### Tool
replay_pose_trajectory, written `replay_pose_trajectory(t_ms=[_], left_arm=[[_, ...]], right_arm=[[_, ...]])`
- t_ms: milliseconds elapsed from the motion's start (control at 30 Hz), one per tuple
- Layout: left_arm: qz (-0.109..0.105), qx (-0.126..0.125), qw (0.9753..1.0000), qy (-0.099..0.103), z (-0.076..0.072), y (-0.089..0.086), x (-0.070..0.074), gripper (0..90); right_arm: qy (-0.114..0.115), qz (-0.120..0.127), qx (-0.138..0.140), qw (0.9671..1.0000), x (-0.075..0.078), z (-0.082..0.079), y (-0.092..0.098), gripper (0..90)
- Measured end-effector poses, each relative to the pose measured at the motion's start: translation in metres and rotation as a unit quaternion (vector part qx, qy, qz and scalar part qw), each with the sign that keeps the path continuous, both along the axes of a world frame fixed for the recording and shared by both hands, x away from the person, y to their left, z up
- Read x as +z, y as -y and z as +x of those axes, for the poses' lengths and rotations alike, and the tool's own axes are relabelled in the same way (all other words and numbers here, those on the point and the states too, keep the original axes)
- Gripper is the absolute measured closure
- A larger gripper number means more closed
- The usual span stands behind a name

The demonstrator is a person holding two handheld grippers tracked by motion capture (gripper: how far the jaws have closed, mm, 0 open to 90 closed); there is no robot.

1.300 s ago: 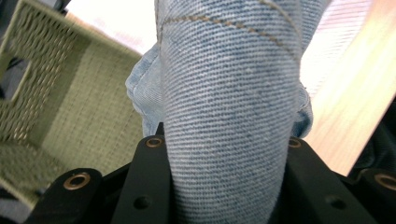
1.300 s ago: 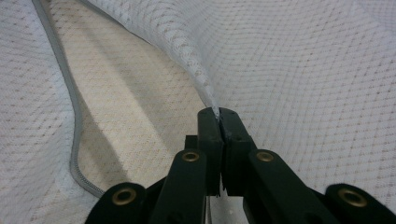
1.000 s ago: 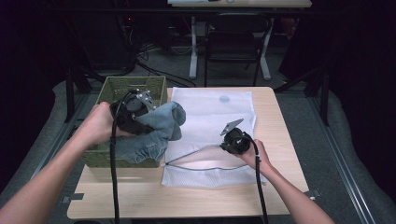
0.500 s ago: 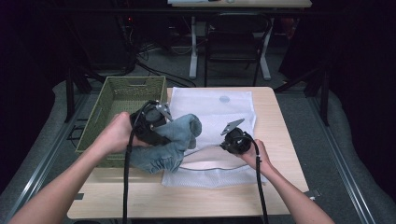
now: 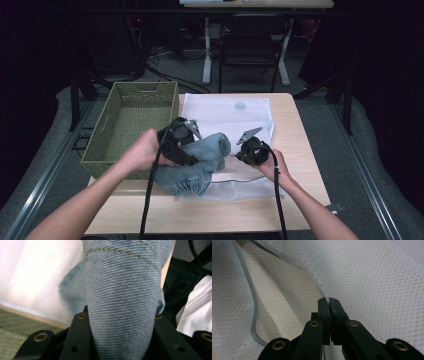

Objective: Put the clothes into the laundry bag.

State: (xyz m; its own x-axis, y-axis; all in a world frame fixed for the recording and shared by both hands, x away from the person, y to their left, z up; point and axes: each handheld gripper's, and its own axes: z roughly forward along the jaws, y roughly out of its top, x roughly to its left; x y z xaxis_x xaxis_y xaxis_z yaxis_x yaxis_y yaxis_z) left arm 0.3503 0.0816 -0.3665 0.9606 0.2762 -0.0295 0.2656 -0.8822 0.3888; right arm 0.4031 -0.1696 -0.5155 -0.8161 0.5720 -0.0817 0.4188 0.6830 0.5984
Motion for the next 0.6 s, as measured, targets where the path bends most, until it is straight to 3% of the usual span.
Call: replay_pose_trajectory(t_ms=[367, 600], left_arm=[[-0.001, -0.008, 0.9993, -0.036, 0.003, 0.022, -0.042, 69.6], [0.011, 0.003, 0.9979, -0.063, 0.011, 0.031, -0.080, 69.2]], right_arm=[[0.000, 0.005, -0.004, 1.0000, 0.003, -0.002, 0.000, 88.6], [-0.001, 0.013, -0.010, 0.9999, 0.006, -0.003, 0.001, 88.6]])
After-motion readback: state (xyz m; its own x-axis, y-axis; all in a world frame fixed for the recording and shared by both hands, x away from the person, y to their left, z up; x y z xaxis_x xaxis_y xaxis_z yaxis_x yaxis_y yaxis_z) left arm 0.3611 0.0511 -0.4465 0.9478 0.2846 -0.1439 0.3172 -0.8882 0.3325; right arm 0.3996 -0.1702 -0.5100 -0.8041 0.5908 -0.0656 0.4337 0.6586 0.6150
